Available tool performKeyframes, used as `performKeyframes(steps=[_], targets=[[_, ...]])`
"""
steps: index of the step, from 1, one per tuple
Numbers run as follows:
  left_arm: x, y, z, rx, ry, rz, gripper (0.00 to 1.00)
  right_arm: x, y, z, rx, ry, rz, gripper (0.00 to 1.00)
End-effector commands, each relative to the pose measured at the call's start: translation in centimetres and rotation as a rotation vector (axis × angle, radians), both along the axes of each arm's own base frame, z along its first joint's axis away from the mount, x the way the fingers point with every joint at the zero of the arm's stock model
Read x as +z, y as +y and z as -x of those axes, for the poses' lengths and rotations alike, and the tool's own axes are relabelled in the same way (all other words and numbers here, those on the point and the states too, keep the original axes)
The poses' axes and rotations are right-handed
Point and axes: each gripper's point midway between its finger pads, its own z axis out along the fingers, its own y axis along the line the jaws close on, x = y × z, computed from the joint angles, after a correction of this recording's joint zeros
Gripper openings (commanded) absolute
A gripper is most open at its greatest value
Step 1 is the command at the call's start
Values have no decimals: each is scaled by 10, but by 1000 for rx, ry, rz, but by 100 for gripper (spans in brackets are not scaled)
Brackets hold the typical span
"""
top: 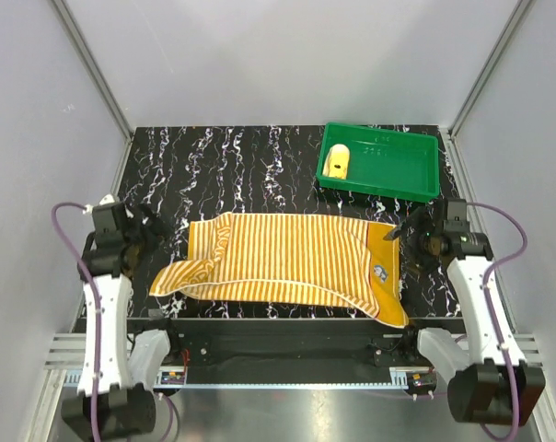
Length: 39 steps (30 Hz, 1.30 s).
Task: Roll the towels
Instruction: Flatten the towel
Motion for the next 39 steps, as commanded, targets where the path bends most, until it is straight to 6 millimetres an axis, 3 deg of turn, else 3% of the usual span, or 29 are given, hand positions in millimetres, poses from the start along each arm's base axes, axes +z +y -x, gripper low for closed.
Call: performKeyframes(steps=[1, 2, 3, 4, 7, 8, 9, 13, 19, 22, 26, 30, 34, 36, 39], targets=[[19, 7, -47, -28, -103, -20, 94, 16, -3, -47, 14, -139, 18, 94], [15, 9, -61, -22, -95, -9, 94, 9, -4, -62, 18, -120, 23, 93], [10, 8, -68, -25, -80, 7, 94, 11, -4, -65, 18, -132, 24, 93], [4, 7, -74, -33, -62, 27, 94, -4, -5, -73, 21, -79, 22, 93], [-25, -7, -97, -77, 0, 144, 89, -28, 0, -97, 42, -57, -37, 91], [-22, -16, -110, -120, -54, 182, 86, -35, 1, -102, 42, -49, -57, 89], [-32, -20, -113, -113, -38, 222, 84, -42, 1, -106, 41, -39, -73, 87], [-61, -11, -118, -56, 51, 164, 86, -71, -19, -114, 39, 61, -33, 87], [-116, -17, -122, -28, 212, 145, 78, -85, -67, -114, -16, 118, 78, 89], [-140, -28, -124, -27, 247, 159, 75, -91, -81, -115, -30, 143, 87, 89], [-161, -33, -127, -24, 273, 143, 72, -92, -82, -120, -31, 138, 55, 88], [-180, -33, -127, -24, 313, 134, 56, -94, -81, -122, -31, 133, 50, 88], [-185, -29, -130, -29, 322, 111, 10, -98, -80, -122, -28, 138, 37, 88], [-182, -27, -136, -43, 322, 94, 1, -101, -78, -121, -26, 141, 32, 87], [-169, -21, -147, -42, 302, 69, 0, -104, -77, -119, -26, 145, 24, 86]])
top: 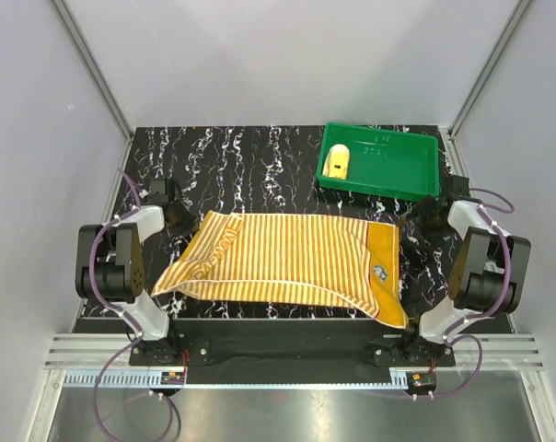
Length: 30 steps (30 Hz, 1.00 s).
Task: Roll the towels
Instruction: Flatten the towel
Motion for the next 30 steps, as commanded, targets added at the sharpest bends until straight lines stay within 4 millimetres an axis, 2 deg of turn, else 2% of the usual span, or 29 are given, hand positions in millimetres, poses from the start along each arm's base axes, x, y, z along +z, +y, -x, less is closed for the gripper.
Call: performKeyframes(steps=[1, 5, 9, 12, 14, 15, 16, 19, 21, 22, 23, 27, 30], targets=[[5, 17, -9, 5, 0, -79, 0, 3, 0, -11, 18, -46, -4, 85], [28, 34, -17, 46, -41, -109, 0, 4, 3, -12, 20, -54, -20, 83], [45, 79, -13, 176, -57, -174, 0, 6, 5, -13, 22, -64, -28, 82], [54, 94, -13, 229, -87, -145, 0, 6, 11, -14, 31, -77, -60, 80], [62, 84, -22, 181, -140, -101, 4, 8, 16, -16, 43, -93, -84, 81], [64, 71, -26, 125, -164, -87, 13, 9, 17, -15, 45, -97, -88, 82], [65, 56, -29, 63, -182, -57, 35, 9, 16, -15, 43, -98, -84, 82], [59, 13, -35, -97, -192, -51, 54, 8, 16, -15, 43, -97, -86, 83], [49, -13, -31, -178, -176, -58, 57, 8, 17, -15, 45, -98, -90, 83], [46, -16, -30, -185, -171, -62, 58, 9, 17, -15, 48, -97, -93, 83], [35, -26, -23, -214, -147, -56, 60, 9, 17, -15, 49, -95, -90, 83], [10, -37, -8, -251, -96, -24, 62, 11, 16, -14, 55, -101, -78, 84], [0, -40, 0, -271, -56, -55, 63, 10, 17, -13, 57, -98, -87, 84]])
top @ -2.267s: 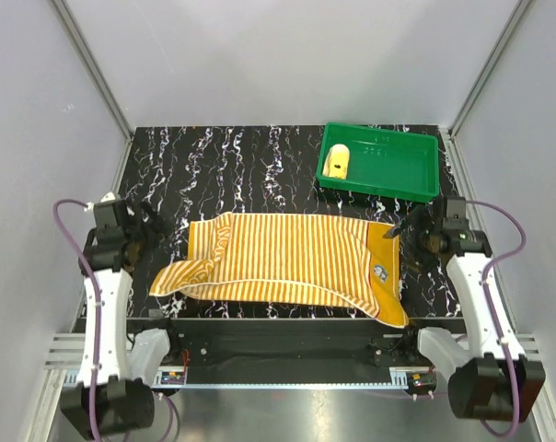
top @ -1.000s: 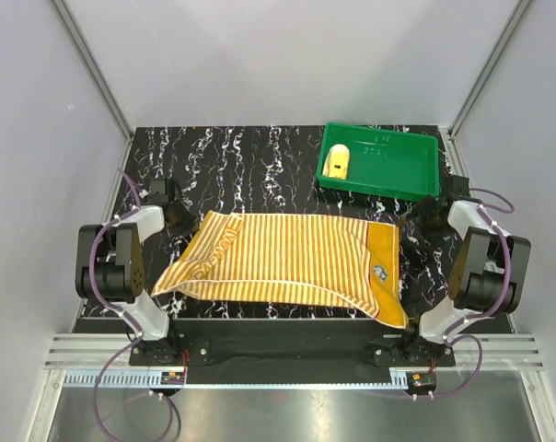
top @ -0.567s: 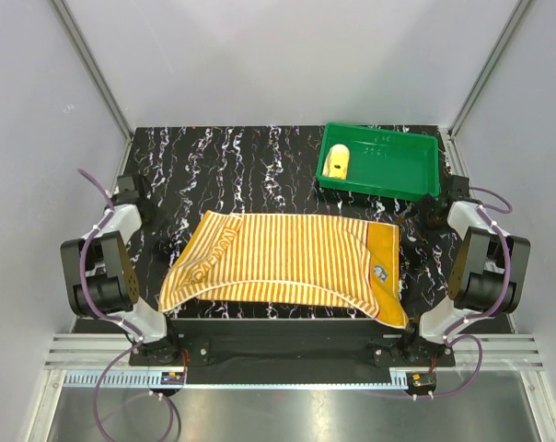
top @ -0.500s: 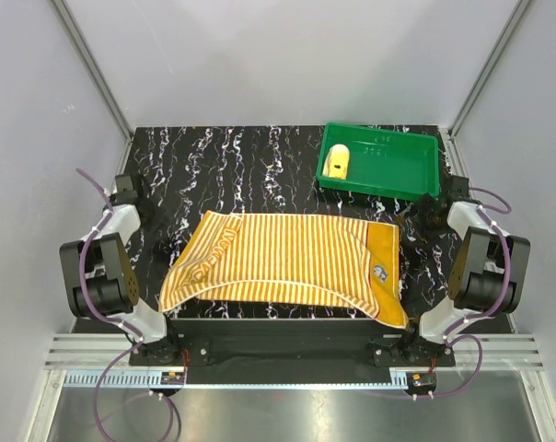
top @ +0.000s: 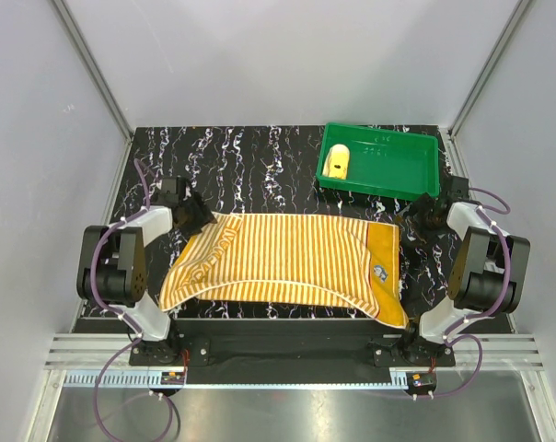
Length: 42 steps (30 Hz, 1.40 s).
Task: Roll the towels
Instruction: Flatten the towel
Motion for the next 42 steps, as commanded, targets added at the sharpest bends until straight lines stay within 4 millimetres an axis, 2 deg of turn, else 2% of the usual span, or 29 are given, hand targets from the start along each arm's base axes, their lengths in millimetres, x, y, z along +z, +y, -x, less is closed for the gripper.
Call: performKeyframes(steps=[1, 6, 10, 15, 16, 17, 21, 25, 28, 31, 32, 34, 39, 42], targets=[[-10, 3, 7, -20, 23, -65, 63, 7, 2, -4, 15, -35, -4, 84], [-14, 13, 12, -7, 70, -176, 63, 7, 3, -3, 21, -36, -5, 84], [3, 15, 9, 1, 12, -236, 63, 8, 2, -3, 20, -37, -3, 84], [-1, 43, 11, 61, 94, -370, 64, 7, 2, -4, 22, -37, -5, 84], [-6, 50, 10, 81, 114, -376, 59, 6, 2, -3, 22, -34, -6, 84], [-8, 55, 10, 92, 124, -375, 57, 7, 3, -3, 28, -36, -7, 84], [0, 76, -2, 168, 105, -309, 59, 8, 2, -3, 31, -34, -4, 84], [5, 108, -10, 263, 116, -283, 59, 10, 7, -3, 37, -46, -26, 84], [6, 122, -18, 306, 120, -259, 59, 9, 11, -1, 39, -45, -49, 85], [6, 124, -25, 308, 122, -248, 59, 9, 22, -6, 61, -55, -118, 85], [7, 124, -27, 307, 122, -247, 59, 2, 27, -6, 73, -26, -159, 84], [8, 125, -31, 309, 124, -245, 59, -1, 27, -11, 86, -10, -165, 80], [19, 123, -33, 310, 97, -234, 58, -8, 33, -10, 87, -1, -190, 51], [17, 118, -27, 307, 91, -212, 58, -19, 34, -3, 103, 55, -180, 52]])
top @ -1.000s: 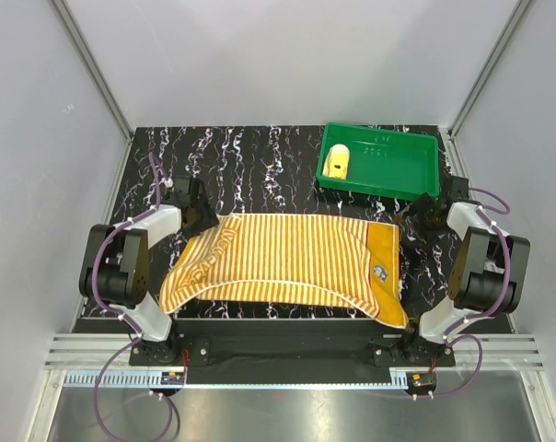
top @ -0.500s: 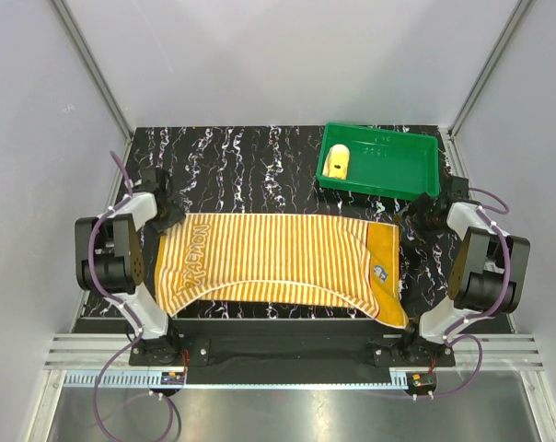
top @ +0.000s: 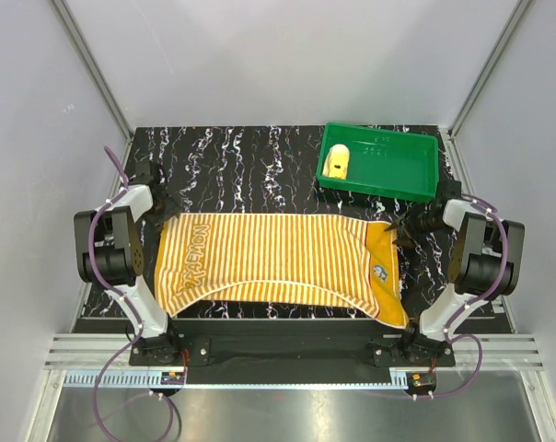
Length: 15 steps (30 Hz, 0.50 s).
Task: Roll the towels
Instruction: Flatten the towel
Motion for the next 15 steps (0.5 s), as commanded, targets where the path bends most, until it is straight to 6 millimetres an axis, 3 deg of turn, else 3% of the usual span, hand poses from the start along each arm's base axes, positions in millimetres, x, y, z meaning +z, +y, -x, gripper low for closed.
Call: performKeyframes(steps=[1, 7, 9, 10, 11, 13, 14, 15], targets=[[20, -5, -4, 5, -73, 22, 58, 0, 3, -2, 48, 5, 5, 54], [8, -8, 9, 15, -44, 35, 59, -2, -18, -3, 31, 35, 132, 57], [1, -12, 10, 8, -21, 52, 54, -13, -21, -1, 52, 88, 148, 57], [-1, -14, 10, 2, -19, 57, 52, -14, -24, -6, 53, 89, 157, 53], [-3, -17, 10, -7, -16, 65, 50, -22, -25, -5, 57, 109, 155, 39], [-8, -23, 7, -33, -5, 76, 39, -25, -27, -12, 64, 109, 162, 25], [-9, -26, 6, -42, -1, 81, 33, -32, -30, -9, 67, 141, 171, 12], [-14, -27, 6, -46, 16, 85, 23, -34, -31, -11, 71, 146, 175, 8]])
